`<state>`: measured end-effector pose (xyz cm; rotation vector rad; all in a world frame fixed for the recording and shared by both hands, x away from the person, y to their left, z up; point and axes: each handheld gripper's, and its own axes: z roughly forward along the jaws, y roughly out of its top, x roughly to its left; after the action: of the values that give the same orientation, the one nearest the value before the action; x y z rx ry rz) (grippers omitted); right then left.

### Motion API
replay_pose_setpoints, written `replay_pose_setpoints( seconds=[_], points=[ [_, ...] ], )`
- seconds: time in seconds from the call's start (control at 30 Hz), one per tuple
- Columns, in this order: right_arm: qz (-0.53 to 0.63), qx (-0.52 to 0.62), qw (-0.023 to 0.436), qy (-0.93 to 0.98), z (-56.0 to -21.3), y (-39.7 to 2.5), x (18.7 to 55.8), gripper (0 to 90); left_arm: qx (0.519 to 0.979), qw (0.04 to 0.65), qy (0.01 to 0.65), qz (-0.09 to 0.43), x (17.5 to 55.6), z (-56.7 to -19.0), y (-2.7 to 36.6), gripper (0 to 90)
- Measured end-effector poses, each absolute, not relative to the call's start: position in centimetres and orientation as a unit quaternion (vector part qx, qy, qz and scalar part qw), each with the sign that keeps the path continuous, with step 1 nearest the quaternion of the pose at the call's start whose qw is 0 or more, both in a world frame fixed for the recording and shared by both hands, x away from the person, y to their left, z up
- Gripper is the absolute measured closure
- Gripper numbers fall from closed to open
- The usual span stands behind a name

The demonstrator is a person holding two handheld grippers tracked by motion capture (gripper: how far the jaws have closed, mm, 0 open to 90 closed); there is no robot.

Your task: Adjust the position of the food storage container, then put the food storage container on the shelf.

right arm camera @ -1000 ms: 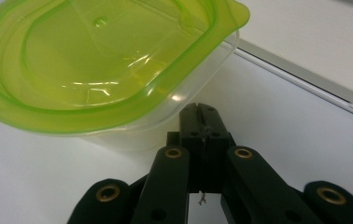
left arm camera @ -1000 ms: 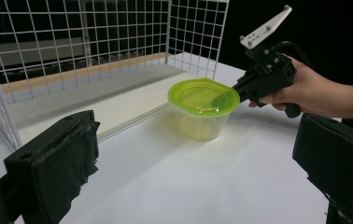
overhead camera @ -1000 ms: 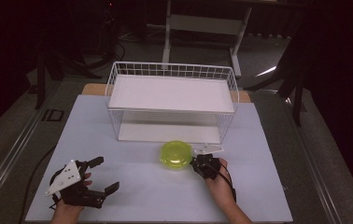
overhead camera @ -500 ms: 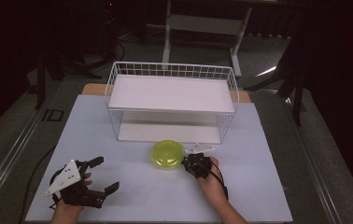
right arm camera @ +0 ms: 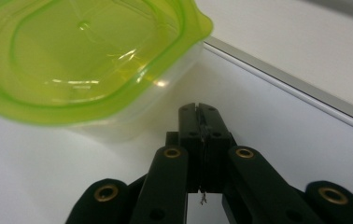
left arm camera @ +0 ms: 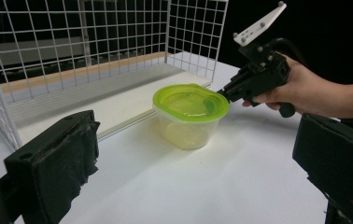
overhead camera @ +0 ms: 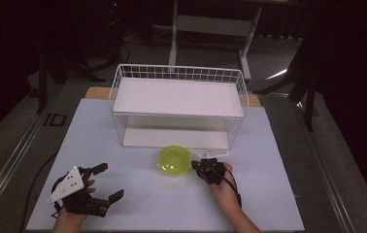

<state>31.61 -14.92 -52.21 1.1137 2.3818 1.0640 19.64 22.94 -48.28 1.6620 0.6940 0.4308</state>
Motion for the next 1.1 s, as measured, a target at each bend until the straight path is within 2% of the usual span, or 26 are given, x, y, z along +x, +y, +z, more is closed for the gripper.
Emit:
replay_pose_setpoints(
  seconds=[0.23,0.37,0.53,0.6,0.67,0.73,1.1],
  points=[
    [0.384,0.376,0.159,0.828,-50.7,-16.3,29.7,84.6,0.722,0.597,0.298,0.181,19.8,-48.5,22.7,1.1],
    [0.404,0.370,0.161,0.821,-49.2,-17.2,28.1,75.9,0.726,0.597,0.295,0.173,19.9,-48.5,22.6,1.1],
    [0.432,0.359,0.168,0.810,-47.6,-17.8,26.5,50.0,0.737,0.594,0.278,0.163,20.0,-48.2,22.2,1.1],
    [0.438,0.357,0.177,0.805,-47.1,-17.9,26.0,42.7,0.739,0.595,0.274,0.159,20.1,-47.9,22.0,1.1],
    [0.450,0.355,0.182,0.799,-46.6,-18.0,25.5,23.7,0.738,0.599,0.270,0.153,20.2,-47.5,21.8,1.1],
    [0.449,0.347,0.190,0.801,-46.3,-17.9,25.2,15.5,0.742,0.597,0.263,0.152,20.3,-47.0,21.5,1.1],
    [0.480,0.304,0.189,0.801,-45.2,-17.3,24.5,11.7,0.765,0.582,0.248,0.123,21.5,-45.2,19.4,1.0]
  ],
)
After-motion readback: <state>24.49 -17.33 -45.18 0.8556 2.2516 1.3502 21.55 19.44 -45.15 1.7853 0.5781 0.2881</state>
